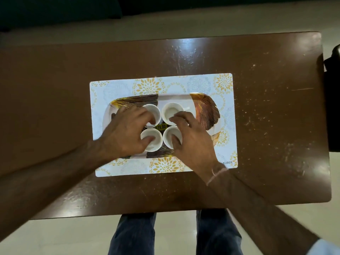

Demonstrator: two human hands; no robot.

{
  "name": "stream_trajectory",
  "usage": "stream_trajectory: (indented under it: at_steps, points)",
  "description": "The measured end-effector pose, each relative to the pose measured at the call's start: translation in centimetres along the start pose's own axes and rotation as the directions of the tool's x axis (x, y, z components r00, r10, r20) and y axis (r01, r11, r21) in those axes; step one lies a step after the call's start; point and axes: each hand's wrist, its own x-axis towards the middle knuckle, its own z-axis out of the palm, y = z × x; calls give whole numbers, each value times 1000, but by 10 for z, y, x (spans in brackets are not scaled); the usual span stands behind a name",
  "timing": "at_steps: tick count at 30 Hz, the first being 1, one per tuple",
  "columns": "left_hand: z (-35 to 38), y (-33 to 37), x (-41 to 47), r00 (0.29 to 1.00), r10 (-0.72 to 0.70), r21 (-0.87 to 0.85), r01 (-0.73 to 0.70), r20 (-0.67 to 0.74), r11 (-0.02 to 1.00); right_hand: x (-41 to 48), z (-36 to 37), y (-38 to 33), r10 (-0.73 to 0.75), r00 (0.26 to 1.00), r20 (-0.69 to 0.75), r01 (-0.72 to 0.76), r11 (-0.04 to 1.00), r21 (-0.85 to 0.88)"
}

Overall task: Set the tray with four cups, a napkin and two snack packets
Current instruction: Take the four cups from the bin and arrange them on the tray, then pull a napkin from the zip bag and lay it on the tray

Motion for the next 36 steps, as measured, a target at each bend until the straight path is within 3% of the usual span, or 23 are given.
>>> stream_trajectory:
  at_steps: [2, 5, 16, 23, 29, 36]
  points:
    - [13, 3, -9, 999, -29, 92, 27, 26, 995, 15, 1, 1, -36, 993, 108, 47, 994, -94]
    - [22, 3, -7, 997, -50, 114, 56, -52, 992, 26, 4, 5, -47, 985, 166, 81, 975, -208]
    - [22, -6, -7, 987, -94, 39, 100, -132, 994, 26, 11, 1, -50, 988, 146, 72, 986, -152]
    - [4, 20, 44, 949, -151, -136, 117, -275, 984, 31, -12, 19, 69, 991, -116, -61, 995, 78]
    - [12, 76, 135, 971, -121, -127, 96, -208, 987, 39, -61, 93, 225, 962, -157, -207, 971, 122]
    - [39, 197, 247, 992, 70, -134, -83, -102, 988, 19, -146, 219, 344, 893, -291, -342, 938, 62]
